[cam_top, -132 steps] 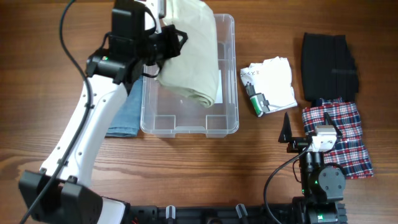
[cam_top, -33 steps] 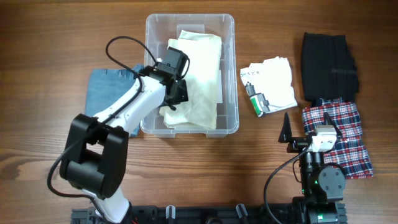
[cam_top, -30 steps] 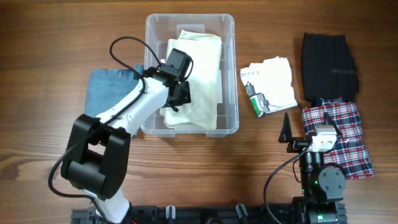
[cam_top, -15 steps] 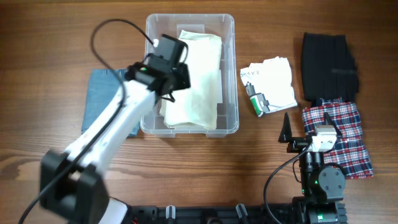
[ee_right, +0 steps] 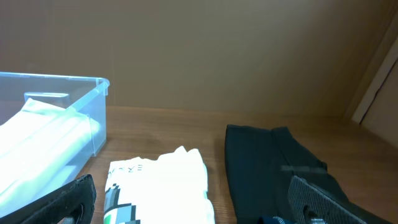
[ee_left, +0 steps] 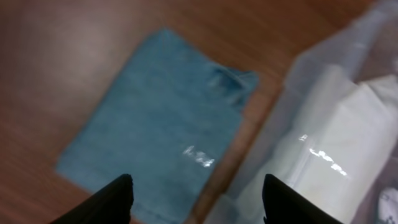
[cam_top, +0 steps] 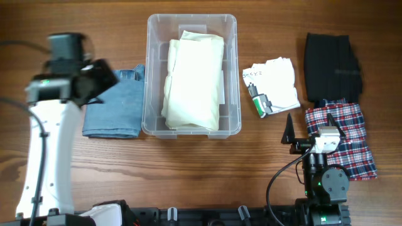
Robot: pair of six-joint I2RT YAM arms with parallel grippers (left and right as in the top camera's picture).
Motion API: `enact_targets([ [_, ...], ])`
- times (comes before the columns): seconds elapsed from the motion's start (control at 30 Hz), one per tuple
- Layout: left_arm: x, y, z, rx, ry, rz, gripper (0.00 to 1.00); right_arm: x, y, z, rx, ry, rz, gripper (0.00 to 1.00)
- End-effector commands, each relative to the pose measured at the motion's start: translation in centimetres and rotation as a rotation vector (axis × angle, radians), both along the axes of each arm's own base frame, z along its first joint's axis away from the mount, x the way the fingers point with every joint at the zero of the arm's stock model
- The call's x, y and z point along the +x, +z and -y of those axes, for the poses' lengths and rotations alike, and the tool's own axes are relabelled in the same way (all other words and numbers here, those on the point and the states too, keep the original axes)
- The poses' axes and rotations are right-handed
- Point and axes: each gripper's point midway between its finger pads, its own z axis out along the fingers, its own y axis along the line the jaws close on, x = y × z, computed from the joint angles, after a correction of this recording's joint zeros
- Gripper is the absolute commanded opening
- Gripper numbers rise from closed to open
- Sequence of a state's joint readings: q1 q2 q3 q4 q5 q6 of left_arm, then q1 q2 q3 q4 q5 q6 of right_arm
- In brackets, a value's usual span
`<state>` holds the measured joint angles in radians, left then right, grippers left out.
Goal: Pack container
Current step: 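Move the left gripper to the folded blue denim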
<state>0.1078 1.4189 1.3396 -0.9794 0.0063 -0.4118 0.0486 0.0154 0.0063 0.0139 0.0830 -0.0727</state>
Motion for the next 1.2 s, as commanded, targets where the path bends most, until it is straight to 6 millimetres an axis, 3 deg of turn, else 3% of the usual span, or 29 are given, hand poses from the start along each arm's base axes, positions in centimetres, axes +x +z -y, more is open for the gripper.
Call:
enact_targets([
  [0.0,-1.7,0.3,-3.2,-0.101,0.091,-0.012,0.70,0.0,0.1,0.2,0.009,-0.008,0.006,0.99],
  [0.07,-2.5,0.0,-4.4,-0.137,0.138,-0.026,1.00,0.0,0.1,0.2,0.009,-0.008,0.006,1.00],
  [0.2,-4.3,-0.8,-5.9,-0.186,0.260,-0.080,1.00,0.0,0.1,0.2,0.009,-0.008,0.006,1.00],
  [0.4,-5.7,-2.2,-6.3,-0.246,0.383,-0.132,1.00,0.0,0.1,0.2,0.009,-0.008,0.006,1.00],
  [0.73,-7.5,-8.3,-6.7,-0.310,0.509,-0.191,1.00,0.0,0.1,0.2,0.009,-0.008,0.006,1.00],
  [1.17,-8.0,-14.3,-6.1,-0.344,0.542,-0.163,1.00,0.0,0.1,0.2,0.009,-0.008,0.006,1.00],
])
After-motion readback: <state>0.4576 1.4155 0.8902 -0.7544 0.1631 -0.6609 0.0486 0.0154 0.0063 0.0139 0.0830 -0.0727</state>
